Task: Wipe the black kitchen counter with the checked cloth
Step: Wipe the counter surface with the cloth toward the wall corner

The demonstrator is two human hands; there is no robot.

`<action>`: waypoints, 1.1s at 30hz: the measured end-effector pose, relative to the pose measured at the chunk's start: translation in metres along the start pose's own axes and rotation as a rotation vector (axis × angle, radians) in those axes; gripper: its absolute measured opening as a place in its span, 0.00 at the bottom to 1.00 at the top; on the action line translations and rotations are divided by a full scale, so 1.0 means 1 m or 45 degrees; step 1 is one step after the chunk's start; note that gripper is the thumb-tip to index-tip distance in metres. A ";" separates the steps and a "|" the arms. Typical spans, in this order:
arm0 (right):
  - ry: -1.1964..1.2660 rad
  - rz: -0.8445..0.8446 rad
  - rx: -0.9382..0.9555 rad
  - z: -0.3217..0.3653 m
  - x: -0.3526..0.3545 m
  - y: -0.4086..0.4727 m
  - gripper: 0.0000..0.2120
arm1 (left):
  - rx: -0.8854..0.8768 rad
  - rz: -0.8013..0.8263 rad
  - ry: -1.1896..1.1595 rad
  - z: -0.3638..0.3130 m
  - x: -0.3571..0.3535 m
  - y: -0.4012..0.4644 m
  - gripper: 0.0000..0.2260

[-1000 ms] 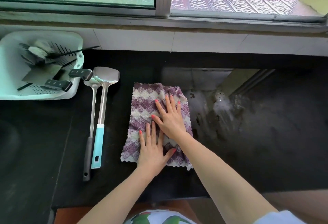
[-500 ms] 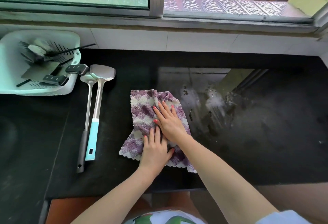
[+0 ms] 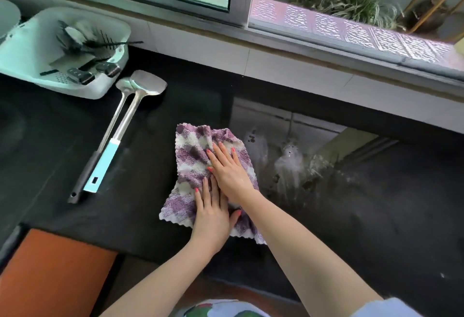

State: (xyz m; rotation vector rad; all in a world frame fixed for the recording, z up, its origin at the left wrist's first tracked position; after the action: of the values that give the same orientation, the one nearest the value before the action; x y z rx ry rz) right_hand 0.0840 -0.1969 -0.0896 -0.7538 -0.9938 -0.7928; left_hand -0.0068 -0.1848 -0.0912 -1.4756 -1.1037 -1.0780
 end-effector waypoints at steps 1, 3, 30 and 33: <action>-0.004 0.003 0.008 -0.004 0.001 0.000 0.24 | 0.007 0.003 -0.011 -0.004 0.000 0.002 0.35; -0.009 0.008 0.013 -0.012 0.004 0.000 0.24 | 0.019 0.004 -0.016 -0.011 0.000 0.007 0.35; 0.050 -0.089 -0.249 -0.092 0.047 0.054 0.25 | -0.183 0.177 0.217 -0.027 0.010 0.104 0.39; 0.050 -0.093 -0.301 -0.103 0.052 0.062 0.25 | -0.209 0.207 0.262 -0.028 0.011 0.118 0.38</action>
State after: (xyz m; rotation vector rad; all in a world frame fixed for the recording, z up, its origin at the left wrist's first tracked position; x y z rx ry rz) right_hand 0.1965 -0.2636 -0.0897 -0.9049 -0.9057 -0.9967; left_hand 0.1075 -0.2261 -0.0978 -1.5151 -0.7538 -1.1968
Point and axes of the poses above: each hand's wrist, its own y-axis towards the middle knuckle, its own x-axis out of the back of the hand, z = x × y, the point moved 10 cm from there along y, towards the middle knuckle, and after that the axes turned 2 degrees about y, right-handed, at the moved point
